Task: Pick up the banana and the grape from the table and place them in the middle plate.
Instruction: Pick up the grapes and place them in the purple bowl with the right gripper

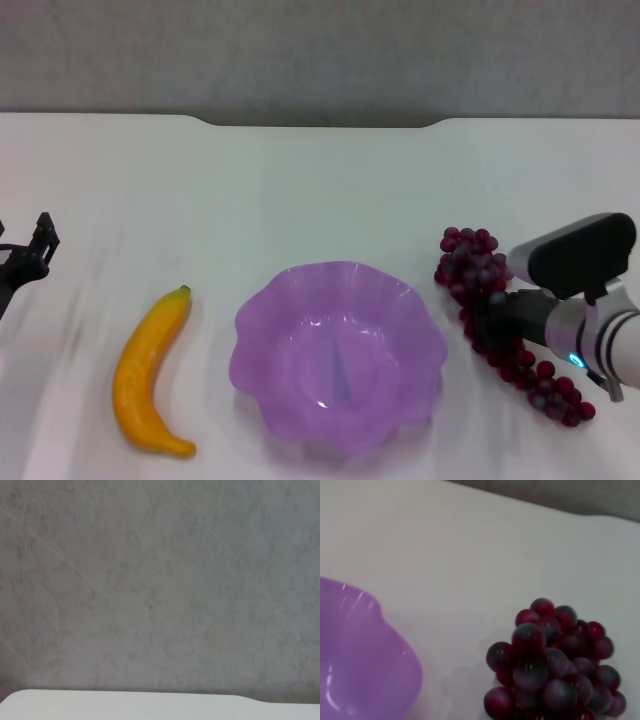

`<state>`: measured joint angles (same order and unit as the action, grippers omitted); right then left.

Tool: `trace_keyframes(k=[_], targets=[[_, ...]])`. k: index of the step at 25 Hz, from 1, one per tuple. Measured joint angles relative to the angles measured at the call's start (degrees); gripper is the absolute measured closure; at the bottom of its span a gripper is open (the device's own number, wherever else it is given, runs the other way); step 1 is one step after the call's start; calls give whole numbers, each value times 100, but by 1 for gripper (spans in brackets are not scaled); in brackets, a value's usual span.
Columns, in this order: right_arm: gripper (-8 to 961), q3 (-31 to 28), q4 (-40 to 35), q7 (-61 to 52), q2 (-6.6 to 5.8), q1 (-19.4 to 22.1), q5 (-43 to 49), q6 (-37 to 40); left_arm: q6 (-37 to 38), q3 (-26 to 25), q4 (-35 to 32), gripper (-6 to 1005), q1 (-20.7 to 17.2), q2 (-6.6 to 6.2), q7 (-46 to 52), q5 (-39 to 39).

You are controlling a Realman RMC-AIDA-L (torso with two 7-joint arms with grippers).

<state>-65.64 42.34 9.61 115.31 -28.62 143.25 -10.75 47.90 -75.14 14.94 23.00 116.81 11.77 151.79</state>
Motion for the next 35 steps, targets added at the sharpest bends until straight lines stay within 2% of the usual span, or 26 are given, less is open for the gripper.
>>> trace_keyframes(k=[4,9,19,27,35], targets=[[682,71,0,19,0,217,1,499,0,0,0,326,-6,0,0,-3],[695,381,-10,28,-4,490,24,1420,0,0,0,325,-7,0,0,-16],[713,604,-180,7,0,587,11,2023,0,0,0,322,-7,0,0,-20],[717,933,-423,6,0,961,9,3607,0,0,4,320,-14,0,0,-38],[734,1138,-665,5,8,1169,9,4752,0,0,0,318,-17,0,0,-51]])
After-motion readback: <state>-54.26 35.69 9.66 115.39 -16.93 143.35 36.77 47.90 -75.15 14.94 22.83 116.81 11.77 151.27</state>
